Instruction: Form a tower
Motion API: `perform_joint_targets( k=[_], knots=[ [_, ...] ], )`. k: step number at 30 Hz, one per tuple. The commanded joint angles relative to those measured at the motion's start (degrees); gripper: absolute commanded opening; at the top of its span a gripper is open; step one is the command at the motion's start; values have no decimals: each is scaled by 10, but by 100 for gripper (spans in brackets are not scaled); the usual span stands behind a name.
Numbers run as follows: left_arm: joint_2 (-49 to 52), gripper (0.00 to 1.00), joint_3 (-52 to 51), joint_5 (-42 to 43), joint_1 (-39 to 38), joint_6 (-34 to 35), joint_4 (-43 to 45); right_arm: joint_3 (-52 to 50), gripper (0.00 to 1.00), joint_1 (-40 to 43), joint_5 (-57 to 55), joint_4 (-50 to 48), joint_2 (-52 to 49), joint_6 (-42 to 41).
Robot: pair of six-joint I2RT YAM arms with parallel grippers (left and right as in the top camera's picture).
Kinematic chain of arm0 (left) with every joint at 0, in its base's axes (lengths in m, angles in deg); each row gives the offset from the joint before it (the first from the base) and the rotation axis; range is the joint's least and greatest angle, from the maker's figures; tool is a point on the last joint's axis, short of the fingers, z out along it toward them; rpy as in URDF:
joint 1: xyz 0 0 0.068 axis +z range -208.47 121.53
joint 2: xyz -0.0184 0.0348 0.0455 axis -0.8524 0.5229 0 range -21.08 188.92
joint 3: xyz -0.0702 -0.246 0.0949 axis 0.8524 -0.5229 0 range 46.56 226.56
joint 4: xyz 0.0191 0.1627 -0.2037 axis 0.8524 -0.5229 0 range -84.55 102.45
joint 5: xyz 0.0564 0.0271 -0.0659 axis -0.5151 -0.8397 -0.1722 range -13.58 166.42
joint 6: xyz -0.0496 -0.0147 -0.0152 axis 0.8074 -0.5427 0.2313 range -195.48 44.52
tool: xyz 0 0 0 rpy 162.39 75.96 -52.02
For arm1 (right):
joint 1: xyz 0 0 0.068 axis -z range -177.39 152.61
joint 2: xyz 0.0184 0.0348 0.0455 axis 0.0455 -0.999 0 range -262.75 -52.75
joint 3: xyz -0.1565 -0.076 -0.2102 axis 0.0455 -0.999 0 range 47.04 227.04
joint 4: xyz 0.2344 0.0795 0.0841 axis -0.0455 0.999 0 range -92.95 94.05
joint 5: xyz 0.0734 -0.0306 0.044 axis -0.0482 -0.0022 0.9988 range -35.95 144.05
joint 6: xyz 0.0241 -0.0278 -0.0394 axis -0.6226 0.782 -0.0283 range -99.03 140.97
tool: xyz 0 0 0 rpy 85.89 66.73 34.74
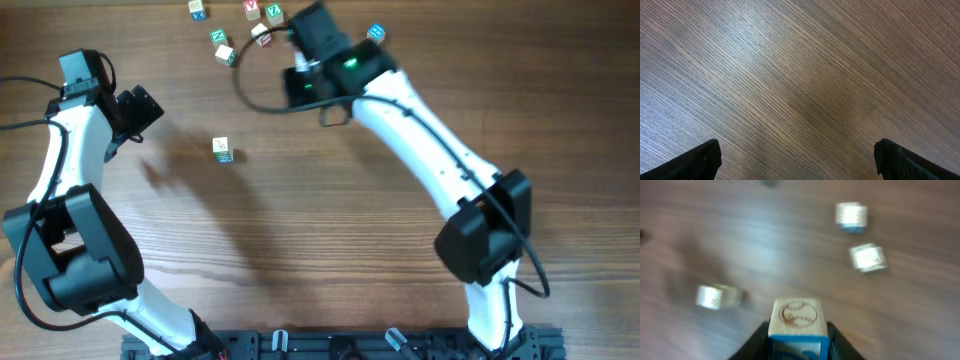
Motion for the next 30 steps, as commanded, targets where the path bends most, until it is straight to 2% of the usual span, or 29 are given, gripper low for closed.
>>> perform_joint_targets(
  k=[1,5,10,15,22,24,30],
  knots=[
    [-14,100,8,1,3,7,1,14,21,-67,-67,-57,7,-50],
    [-14,100,8,1,3,7,1,13,21,-135,-137,-103,-12,-49],
    [-14,100,8,1,3,7,1,11,21,-173,-155,-148,-41,-49],
    [-14,100,8,1,3,7,1,11,21,-179,-149,-163,-71,-79],
    [-14,100,8,1,3,7,1,11,20,-177,-136,-164,-91,-78],
    [-14,100,8,1,3,7,1,12,17,-168,-133,-144,-86,-80],
    [-14,100,8,1,3,7,1,7,12,-76,21,48,-103,-124]
  ],
)
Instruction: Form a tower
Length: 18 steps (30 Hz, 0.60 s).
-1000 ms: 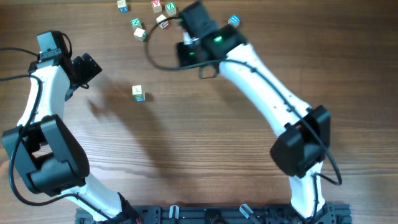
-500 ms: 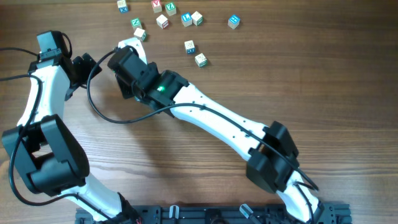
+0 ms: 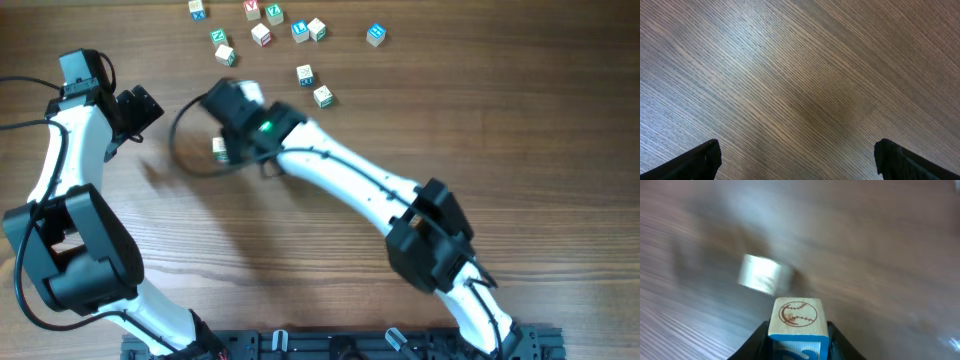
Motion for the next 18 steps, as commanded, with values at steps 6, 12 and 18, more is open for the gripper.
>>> perform_joint_targets(
  k=[6,12,18],
  knots=[
    [-14,100,8,1,3,7,0,-36,14,59,104,37,-59,-28],
    [-14,100,8,1,3,7,0,-37,35,59,102,30,-64,-27],
    [-14,100,8,1,3,7,0,-37,88,71,86,17,-64,-21]
  ],
)
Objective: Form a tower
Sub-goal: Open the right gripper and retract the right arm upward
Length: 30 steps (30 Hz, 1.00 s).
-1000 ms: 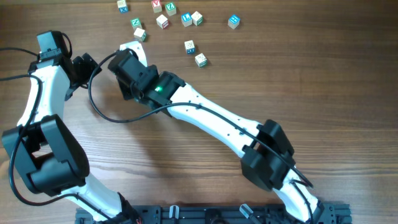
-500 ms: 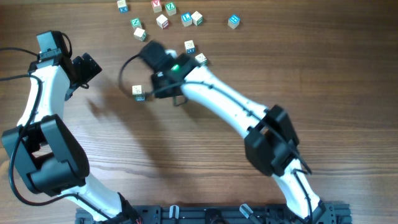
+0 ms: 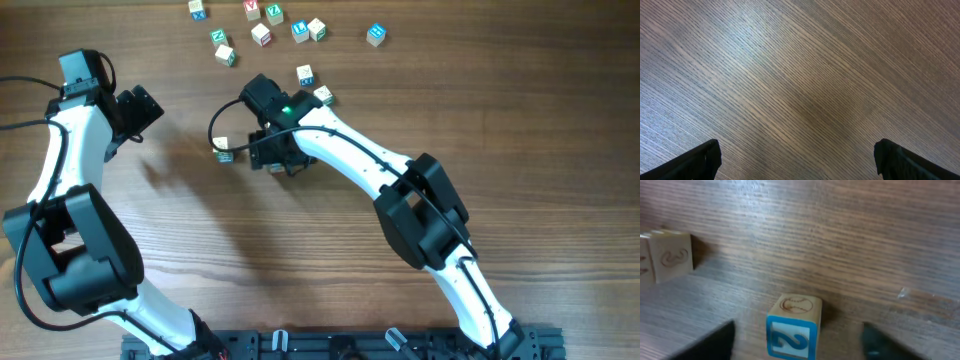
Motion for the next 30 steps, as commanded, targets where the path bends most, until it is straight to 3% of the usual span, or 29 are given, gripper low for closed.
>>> perform_joint_targets(
  k=[1,12,18,23,30],
  knots=[
    [-14,100,8,1,3,7,0,0,88,21,-10,-8,-3,21],
    [-14,100,8,1,3,7,0,1,99,270,-10,106,42,75],
    [-14,100,8,1,3,7,0,1,100,392,-12,136,42,122],
    [-14,100,8,1,3,7,0,1,100,447,-12,30,42,119],
    [-14,100,8,1,3,7,0,1,100,461,-12,-141,42,119]
  ],
)
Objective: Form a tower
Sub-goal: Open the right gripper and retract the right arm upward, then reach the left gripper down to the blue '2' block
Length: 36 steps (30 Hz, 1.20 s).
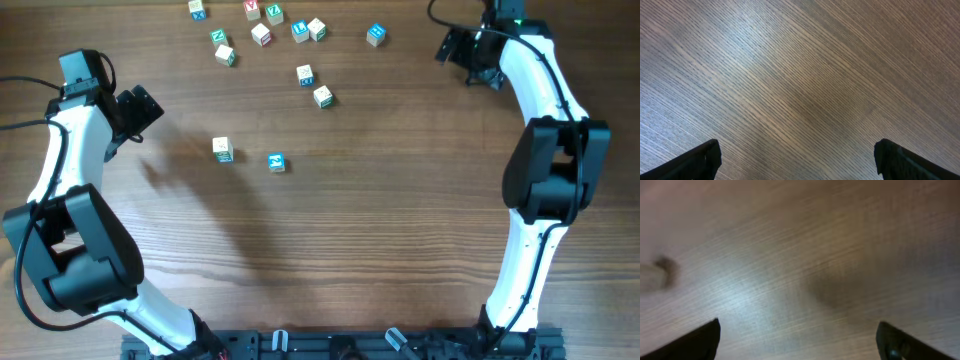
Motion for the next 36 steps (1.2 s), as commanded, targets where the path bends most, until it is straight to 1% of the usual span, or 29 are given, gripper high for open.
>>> perform_joint_targets(
  k=[1,8,9,11,12,13,15,16,17,18,19,20,22,24,26,29,32,33,34,36],
  knots=[
    [-14,100,8,1,3,7,0,1,100,-3,-3,-41,22,7],
    [-14,100,8,0,3,6,5,1,100,-3,-3,-52,22,7],
    [-14,100,8,-15,3,2,57,1,100,-3,-3,-52,22,7],
    [-14,100,8,-17,3,2,157,1,100,-3,-3,-52,22,7],
    [-14,100,8,-17,3,3,192,1,100,-3,-3,-52,22,7],
    [-14,100,8,-17,3,2,212,1,100,-3,-3,-52,22,7],
    [-14,100,8,-12,3,3,218,1,100,-3,-3,-52,22,7],
    [-14,100,8,6,2,10,223,1,100,-3,-3,-52,22,7],
    [-16,100,8,51,0,24,208,1,100,-3,-3,-52,22,7],
    [-18,100,8,113,0,35,181,1,100,-3,-3,-52,22,7],
    [-18,100,8,160,0,36,156,1,100,-3,-3,-52,22,7],
    [-18,100,8,199,0,41,162,1,100,-3,-3,-52,22,7],
    [-28,100,10,315,1,4,193,1,100,-3,-3,-52,22,7],
    [-41,100,21,397,-2,8,217,1,100,-3,-3,-52,22,7],
    [-59,100,59,408,-19,30,179,1,100,-3,-3,-52,22,7],
    [-74,100,119,405,-61,30,79,1,100,-3,-3,-52,22,7],
    [-80,100,160,333,-122,30,-21,1,100,-3,-3,-52,22,7],
    [-80,100,165,306,-155,30,-53,1,99,-3,-3,-52,22,7],
    [-78,100,163,305,-184,30,-71,1,100,-3,-3,-52,22,7],
    [-75,100,160,290,-220,30,-110,1,100,-3,-3,-52,22,7]
  ],
)
